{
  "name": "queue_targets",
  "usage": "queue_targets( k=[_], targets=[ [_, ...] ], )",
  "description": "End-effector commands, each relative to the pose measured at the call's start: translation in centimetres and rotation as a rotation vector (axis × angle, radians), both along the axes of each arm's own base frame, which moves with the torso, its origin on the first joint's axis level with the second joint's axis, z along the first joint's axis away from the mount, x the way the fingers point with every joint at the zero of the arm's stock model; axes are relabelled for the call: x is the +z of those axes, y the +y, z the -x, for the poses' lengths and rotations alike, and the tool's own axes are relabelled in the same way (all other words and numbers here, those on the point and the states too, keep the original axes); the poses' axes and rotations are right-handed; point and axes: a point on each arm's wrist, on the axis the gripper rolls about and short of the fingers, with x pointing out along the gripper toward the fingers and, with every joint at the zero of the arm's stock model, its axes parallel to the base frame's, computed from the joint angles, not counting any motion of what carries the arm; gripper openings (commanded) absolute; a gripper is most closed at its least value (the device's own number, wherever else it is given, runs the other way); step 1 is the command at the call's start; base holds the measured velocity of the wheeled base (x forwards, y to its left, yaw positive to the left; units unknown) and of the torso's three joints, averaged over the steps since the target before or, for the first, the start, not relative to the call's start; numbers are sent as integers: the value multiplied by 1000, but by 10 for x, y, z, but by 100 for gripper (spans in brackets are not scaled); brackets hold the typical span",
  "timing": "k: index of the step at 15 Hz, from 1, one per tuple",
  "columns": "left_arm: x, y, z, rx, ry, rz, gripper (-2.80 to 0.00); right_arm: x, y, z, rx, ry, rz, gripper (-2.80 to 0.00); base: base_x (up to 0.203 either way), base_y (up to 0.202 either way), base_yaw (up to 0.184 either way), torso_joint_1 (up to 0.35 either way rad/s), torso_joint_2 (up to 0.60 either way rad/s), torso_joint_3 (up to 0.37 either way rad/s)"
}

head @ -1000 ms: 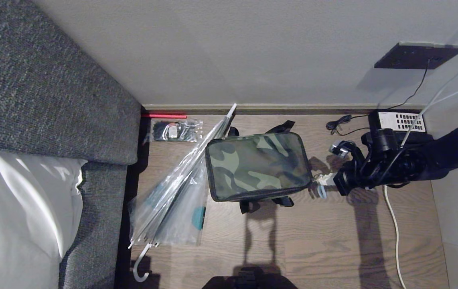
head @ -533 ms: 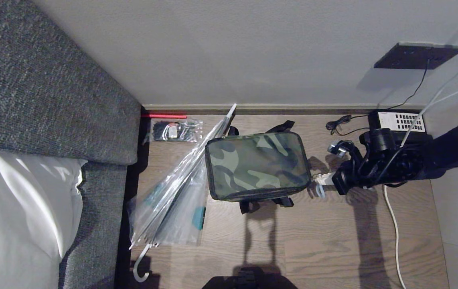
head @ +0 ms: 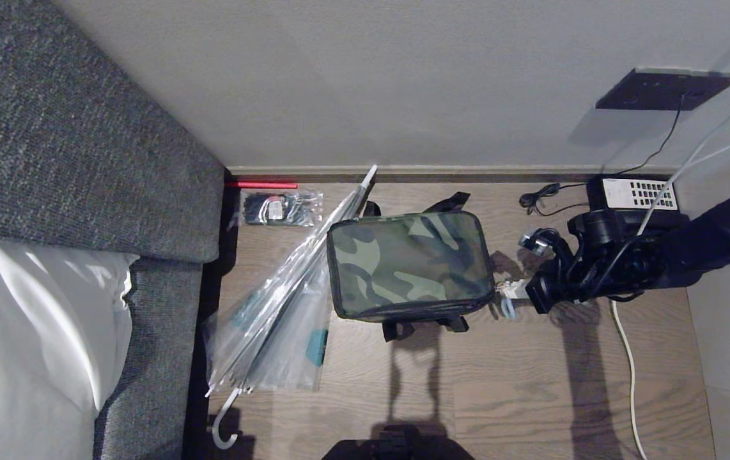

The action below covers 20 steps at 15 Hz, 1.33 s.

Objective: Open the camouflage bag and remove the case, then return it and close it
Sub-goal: Open the top of the storage box

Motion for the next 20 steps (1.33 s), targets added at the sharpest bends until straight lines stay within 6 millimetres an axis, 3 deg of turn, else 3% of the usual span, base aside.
queue_targets(
  k=[1,12,20],
  targets=[
    [0,0,0,-1,4,0,-280,-4,0,0,4,23,0,-280,0,0,0,0,0,0],
    [0,0,0,-1,4,0,-280,2,-3,2,16,75,18,-280,0,0,0,0,0,0],
    [0,0,0,-1,4,0,-280,21,-3,-1,81,118,86,-280,0,0,0,0,0,0]
  ],
)
